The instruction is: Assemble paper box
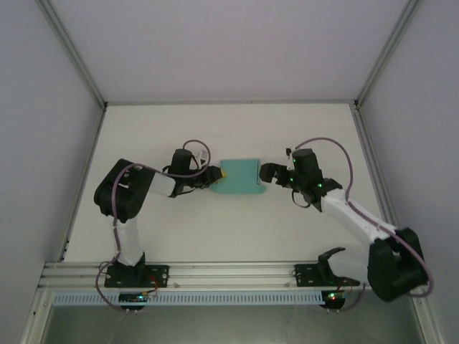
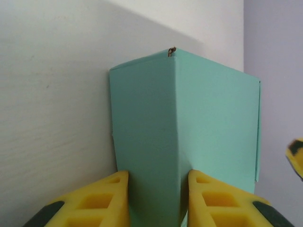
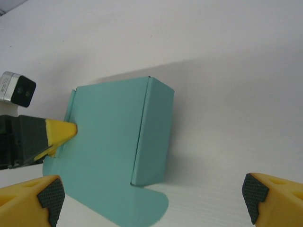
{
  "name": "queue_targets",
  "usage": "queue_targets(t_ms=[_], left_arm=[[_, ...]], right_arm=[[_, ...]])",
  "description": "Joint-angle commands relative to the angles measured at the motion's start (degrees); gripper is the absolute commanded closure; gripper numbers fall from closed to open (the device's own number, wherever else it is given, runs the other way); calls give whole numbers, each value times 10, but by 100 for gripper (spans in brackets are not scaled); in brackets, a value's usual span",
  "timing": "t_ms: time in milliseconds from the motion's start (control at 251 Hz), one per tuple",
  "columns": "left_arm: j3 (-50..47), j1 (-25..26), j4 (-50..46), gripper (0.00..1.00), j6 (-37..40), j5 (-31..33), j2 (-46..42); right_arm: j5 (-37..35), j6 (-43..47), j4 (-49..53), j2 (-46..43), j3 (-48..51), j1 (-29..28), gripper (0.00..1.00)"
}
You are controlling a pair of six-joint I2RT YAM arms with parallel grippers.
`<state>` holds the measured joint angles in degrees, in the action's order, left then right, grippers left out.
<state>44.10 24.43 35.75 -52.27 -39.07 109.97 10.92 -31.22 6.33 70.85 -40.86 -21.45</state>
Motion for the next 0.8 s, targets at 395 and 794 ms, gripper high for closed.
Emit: queue_targets(t_ms=[395, 794], left_arm=[[-63, -38, 114, 78, -68, -56, 82], [-20, -38, 98, 66, -46, -77, 58]], right_arm=[[276, -87, -60, 326, -184, 22, 12], [324, -155, -148, 308, -167, 13, 53]])
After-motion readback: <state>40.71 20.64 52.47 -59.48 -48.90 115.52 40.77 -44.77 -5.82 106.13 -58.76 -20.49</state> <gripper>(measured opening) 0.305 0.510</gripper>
